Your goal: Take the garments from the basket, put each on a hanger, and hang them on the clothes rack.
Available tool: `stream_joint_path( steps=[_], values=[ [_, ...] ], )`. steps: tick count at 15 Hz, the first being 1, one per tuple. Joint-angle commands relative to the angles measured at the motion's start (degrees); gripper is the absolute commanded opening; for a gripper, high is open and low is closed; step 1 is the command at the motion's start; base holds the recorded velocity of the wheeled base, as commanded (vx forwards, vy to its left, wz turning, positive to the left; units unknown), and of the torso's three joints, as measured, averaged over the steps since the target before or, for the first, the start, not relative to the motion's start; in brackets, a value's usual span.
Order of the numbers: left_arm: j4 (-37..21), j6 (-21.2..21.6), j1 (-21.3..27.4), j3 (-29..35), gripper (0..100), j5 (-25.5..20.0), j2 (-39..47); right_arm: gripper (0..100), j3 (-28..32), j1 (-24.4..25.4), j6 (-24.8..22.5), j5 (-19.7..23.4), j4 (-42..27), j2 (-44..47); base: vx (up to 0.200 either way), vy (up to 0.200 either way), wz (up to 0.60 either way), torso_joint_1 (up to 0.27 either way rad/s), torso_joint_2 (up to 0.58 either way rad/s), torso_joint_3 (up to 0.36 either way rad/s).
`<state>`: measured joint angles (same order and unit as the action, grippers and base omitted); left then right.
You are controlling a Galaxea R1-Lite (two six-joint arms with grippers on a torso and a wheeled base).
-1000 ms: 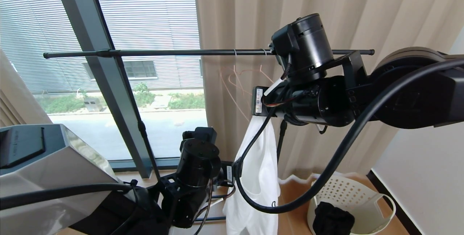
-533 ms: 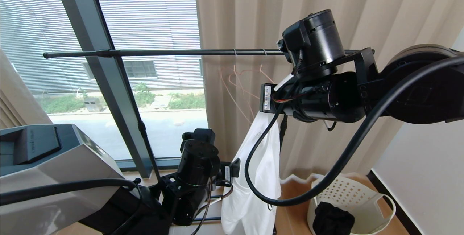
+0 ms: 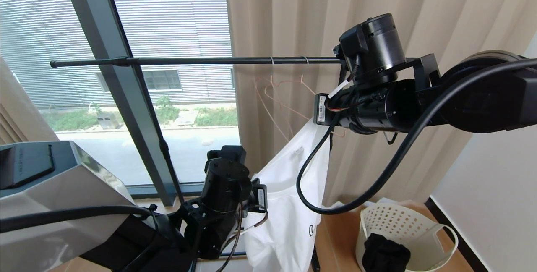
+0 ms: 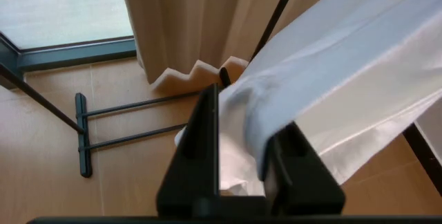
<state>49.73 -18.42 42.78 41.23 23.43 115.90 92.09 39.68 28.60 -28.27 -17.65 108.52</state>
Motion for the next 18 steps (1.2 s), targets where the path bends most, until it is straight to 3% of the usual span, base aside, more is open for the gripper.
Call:
stream_joint_path(
  steps=[1,5,8,9,13,16,18],
  values=[
    [-0.07,-0.04,-0.15,-0.01,0,0.04,-1.99,0,-0.59,-1.18,-1.09,-0.03,-0.01,0.82,0.000,0.000,0.00,0.000,0.00,0.000],
    [-0.07,2.16,-0.59,-1.06,0,0.04,-3.13,0,-3.32,-1.54,-5.13,-0.73,0.07,0.90,0.000,0.000,0.00,0.000,0.00,0.000],
    [-0.07,5.59,-1.03,-0.71,0,-0.05,-6.03,0,-11.23,-1.98,-15.15,-3.37,3.06,0.11,0.000,0.000,0.00,0.000,0.00,0.000],
    [-0.07,6.20,-1.64,-0.54,0,-0.23,-6.65,0,-12.28,-2.24,-16.38,-3.99,3.85,-0.06,0.000,0.000,0.00,0.000,0.00,0.000],
    [-0.86,17.54,-5.95,4.04,0,-1.63,-7.35,0,-19.93,-2.50,-24.91,-4.43,7.11,-4.99,0.000,0.000,0.00,0.000,0.00,0.000],
    [-4.46,19.47,-5.95,8.17,0,-2.95,-6.56,0,-25.73,-0.13,-28.25,-4.43,7.19,-8.33,0.000,0.000,0.00,0.000,0.00,0.000],
    [-9.82,19.47,-5.86,13.70,0,-4.71,-6.56,0,-28.02,2.33,-28.69,-4.69,7.28,-10.17,0.000,0.000,0.00,0.000,0.00,0.000]
  ],
)
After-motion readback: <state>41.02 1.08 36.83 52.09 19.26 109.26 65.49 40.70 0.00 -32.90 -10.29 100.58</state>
